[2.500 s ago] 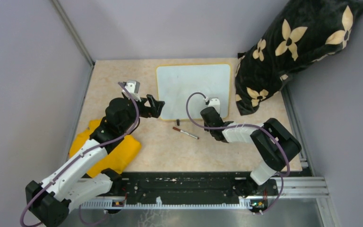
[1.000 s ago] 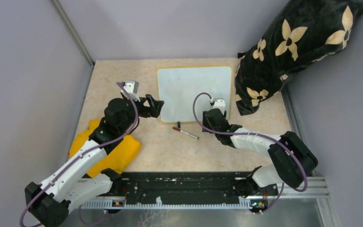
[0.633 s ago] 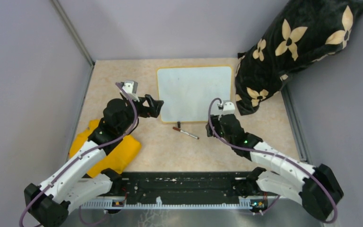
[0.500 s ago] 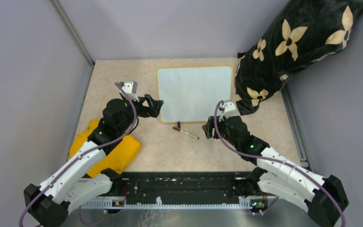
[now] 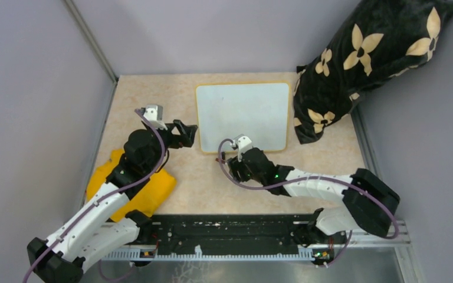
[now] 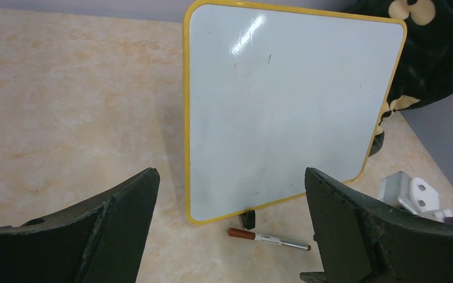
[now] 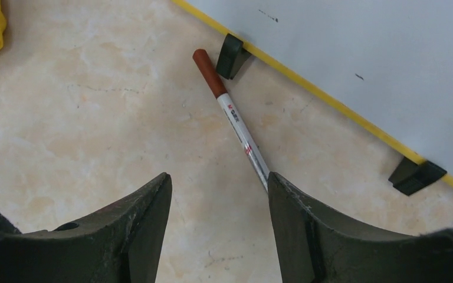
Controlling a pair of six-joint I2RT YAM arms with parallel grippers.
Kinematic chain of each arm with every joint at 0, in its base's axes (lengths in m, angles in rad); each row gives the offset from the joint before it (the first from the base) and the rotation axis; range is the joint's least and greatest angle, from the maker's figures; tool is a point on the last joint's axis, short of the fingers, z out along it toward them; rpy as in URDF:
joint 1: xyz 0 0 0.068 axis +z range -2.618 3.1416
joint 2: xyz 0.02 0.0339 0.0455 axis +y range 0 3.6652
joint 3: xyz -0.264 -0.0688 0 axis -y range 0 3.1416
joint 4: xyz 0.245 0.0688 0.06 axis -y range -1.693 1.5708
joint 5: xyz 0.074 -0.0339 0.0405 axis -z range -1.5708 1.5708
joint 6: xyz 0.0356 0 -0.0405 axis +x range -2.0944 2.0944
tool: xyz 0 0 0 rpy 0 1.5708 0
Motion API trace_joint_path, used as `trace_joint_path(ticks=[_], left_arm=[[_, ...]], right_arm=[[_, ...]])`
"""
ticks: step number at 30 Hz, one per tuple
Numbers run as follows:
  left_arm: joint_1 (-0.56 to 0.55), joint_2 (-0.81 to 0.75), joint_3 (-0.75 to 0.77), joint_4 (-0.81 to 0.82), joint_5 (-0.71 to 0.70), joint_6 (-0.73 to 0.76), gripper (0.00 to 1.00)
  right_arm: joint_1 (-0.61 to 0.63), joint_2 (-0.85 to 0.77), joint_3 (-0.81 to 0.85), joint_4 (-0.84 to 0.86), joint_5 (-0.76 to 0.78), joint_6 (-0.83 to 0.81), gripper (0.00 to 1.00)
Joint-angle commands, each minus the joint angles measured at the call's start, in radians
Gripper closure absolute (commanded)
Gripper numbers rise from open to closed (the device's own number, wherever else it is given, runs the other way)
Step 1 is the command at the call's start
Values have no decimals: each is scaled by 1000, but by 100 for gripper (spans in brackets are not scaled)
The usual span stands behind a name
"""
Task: Write a sentence on the whiteboard
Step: Move the whiteboard stand to the center of the board, then open the whiteboard marker at the center of the board.
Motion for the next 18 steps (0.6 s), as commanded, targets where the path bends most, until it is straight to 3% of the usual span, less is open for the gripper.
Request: trace_joint_path(ticks=[1, 18], left_arm=[[-7, -3, 11, 16, -31, 2, 1], [-5, -2, 13, 28, 46, 17, 1]], right_arm=[[-4, 113, 116, 54, 1, -34, 40], [-89, 267, 151, 22, -92, 21, 43]])
